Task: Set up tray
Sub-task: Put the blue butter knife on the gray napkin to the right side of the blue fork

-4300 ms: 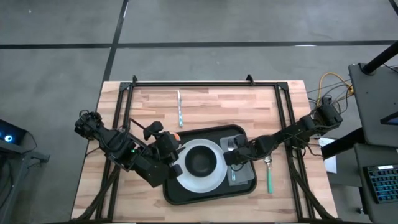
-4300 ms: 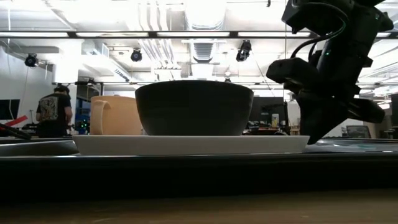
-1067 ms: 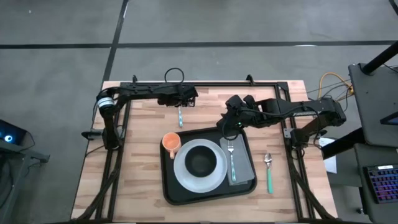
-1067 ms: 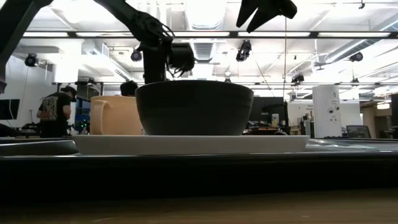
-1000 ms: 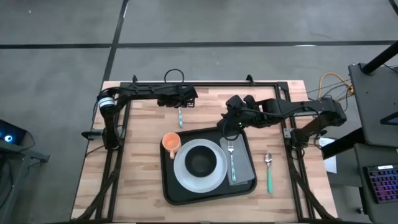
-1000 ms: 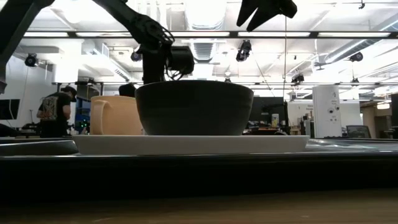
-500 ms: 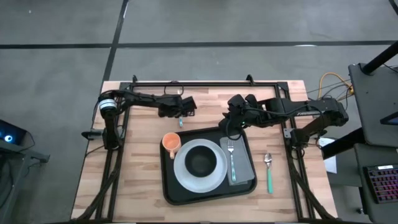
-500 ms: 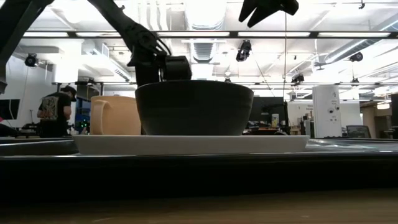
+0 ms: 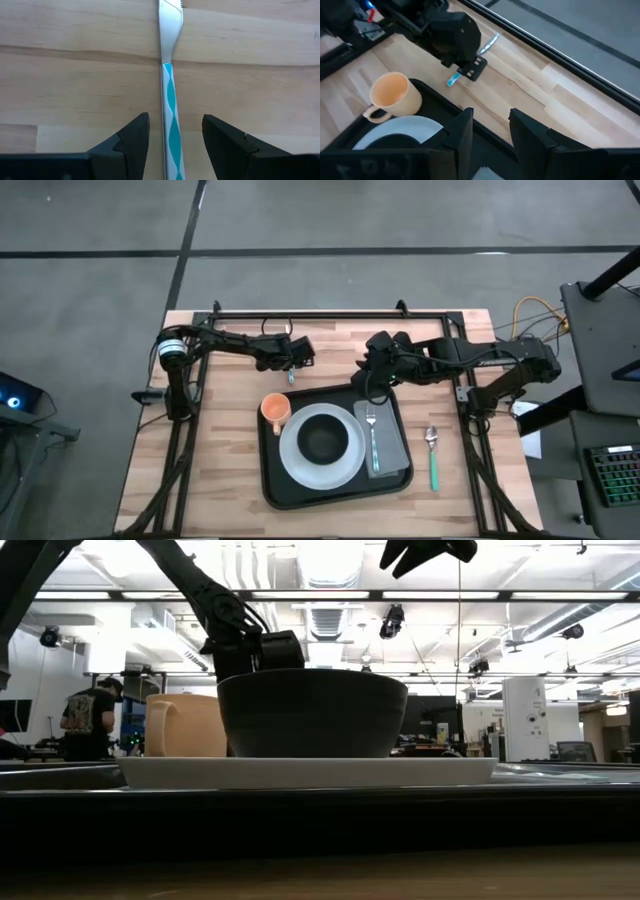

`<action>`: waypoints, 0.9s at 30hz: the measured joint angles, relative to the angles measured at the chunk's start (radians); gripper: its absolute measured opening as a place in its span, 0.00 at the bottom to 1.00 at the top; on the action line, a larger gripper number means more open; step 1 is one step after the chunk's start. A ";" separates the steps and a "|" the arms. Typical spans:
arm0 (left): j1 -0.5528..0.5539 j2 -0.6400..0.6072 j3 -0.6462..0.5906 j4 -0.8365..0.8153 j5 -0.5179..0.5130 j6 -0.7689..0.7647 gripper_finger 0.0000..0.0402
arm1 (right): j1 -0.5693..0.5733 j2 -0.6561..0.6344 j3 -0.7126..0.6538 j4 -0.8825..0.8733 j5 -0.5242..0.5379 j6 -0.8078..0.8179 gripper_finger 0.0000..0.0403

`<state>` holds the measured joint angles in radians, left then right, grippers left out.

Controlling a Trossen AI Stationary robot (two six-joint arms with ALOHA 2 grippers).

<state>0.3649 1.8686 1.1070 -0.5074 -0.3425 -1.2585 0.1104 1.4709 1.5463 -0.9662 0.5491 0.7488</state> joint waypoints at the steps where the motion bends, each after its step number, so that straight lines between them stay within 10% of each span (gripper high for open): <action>1: 0.000 0.007 0.001 0.000 0.008 0.000 0.41 | 0.001 -0.003 0.000 0.011 0.000 0.000 0.29; 10: -0.026 0.058 0.004 0.008 0.031 0.002 0.36 | 0.001 -0.044 0.000 0.071 0.000 -0.035 0.27; 19: -0.028 0.015 0.003 0.020 0.021 0.031 0.05 | 0.001 -0.079 0.000 0.124 0.000 -0.053 0.24; 27: -0.045 -0.005 0.042 0.031 0.056 0.124 0.04 | 0.001 -0.102 0.000 0.133 0.001 -0.079 0.23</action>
<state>0.3201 1.8633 1.1486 -0.4761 -0.2864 -1.1341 0.1112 1.3692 1.5467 -0.8331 0.5503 0.6699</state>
